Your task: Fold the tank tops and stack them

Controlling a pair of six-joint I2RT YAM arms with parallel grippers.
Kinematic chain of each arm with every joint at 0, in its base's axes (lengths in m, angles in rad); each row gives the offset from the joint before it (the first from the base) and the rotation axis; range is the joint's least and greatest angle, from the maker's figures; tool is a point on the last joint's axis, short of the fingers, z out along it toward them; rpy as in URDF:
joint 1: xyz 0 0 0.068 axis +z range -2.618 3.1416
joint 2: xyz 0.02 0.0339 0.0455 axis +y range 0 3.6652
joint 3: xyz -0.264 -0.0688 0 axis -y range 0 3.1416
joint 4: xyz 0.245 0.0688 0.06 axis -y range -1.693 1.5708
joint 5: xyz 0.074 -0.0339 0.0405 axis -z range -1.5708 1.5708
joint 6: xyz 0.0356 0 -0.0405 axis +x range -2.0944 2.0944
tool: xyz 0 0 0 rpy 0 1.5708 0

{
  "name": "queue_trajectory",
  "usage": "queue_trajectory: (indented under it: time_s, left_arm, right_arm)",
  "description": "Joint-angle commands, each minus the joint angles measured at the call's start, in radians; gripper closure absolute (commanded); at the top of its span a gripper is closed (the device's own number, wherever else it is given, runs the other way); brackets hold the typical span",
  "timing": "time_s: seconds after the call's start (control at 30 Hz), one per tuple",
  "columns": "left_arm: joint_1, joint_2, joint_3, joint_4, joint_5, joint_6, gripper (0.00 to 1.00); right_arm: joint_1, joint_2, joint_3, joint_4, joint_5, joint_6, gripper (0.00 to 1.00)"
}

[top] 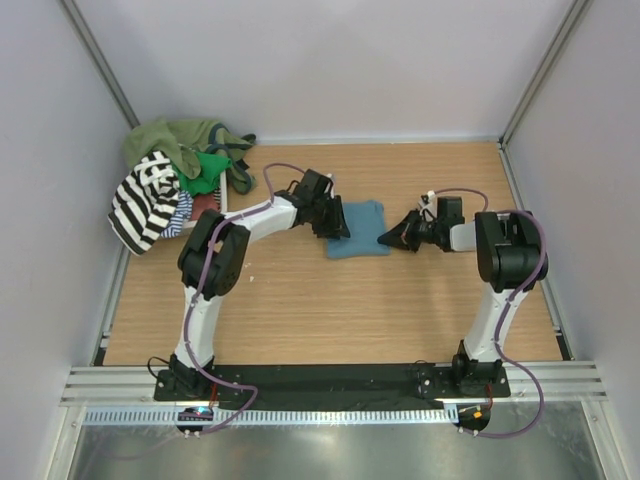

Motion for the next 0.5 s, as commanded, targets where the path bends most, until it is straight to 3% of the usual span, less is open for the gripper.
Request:
queue_trajectory:
  time_s: [0.0, 0.2, 0.33, 0.47]
  left_arm:
    - [0.004, -0.099, -0.007, 0.020, 0.004, 0.023, 0.62]
    - [-0.040, -0.188, 0.003, 0.008, 0.022, 0.025, 0.60]
    - [-0.079, -0.209, -0.017, 0.035, 0.032, -0.005, 0.63]
    - [-0.085, -0.226, -0.108, 0.179, 0.045, -0.075, 0.67]
  right_arm:
    - [0.002, -0.112, 0.019, -0.030, 0.039, -0.029, 0.98]
    - [0.017, -0.201, 0.140, -0.162, 0.051, -0.072, 0.96]
    - [0.033, -0.154, 0.244, -0.193, 0.042, -0.055, 0.95]
    - [0.062, -0.078, 0.347, -0.172, 0.027, -0.004, 0.95]
